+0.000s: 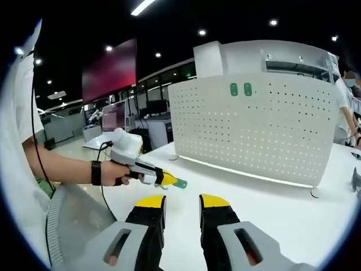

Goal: Insert the hook assembly into the mounting plate slot until the hook locks in place.

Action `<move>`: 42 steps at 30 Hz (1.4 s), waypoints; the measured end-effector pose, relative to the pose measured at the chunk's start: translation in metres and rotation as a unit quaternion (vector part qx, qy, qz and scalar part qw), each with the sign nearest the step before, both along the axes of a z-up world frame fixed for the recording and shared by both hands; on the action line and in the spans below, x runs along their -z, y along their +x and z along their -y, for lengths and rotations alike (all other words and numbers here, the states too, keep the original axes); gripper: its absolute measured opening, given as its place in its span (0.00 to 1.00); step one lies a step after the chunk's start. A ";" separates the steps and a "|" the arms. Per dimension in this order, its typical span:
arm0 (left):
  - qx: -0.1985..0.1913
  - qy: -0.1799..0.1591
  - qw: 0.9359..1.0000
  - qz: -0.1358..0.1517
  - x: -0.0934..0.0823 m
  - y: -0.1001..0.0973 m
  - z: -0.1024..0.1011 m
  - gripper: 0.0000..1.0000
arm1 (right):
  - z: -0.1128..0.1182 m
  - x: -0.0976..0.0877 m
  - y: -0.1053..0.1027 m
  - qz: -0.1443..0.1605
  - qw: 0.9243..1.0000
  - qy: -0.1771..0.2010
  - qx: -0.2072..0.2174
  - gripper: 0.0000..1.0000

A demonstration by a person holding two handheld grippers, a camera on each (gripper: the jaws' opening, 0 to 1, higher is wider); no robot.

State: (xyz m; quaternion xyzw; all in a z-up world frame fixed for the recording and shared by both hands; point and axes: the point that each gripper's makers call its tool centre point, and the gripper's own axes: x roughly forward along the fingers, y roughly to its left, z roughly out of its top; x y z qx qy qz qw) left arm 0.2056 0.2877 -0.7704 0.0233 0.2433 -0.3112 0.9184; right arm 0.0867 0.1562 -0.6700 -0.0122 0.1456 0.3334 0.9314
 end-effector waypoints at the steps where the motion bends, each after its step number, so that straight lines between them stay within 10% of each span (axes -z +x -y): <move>1: 0.004 0.000 1.000 0.002 -0.004 -0.002 0.001 0.01 | 0.000 0.000 0.001 0.001 1.000 0.000 -0.003 0.23; 42: 0.140 -0.046 0.988 0.046 -0.084 -0.077 0.044 0.01 | -0.005 -0.008 0.004 0.023 0.996 -0.021 -0.088 0.23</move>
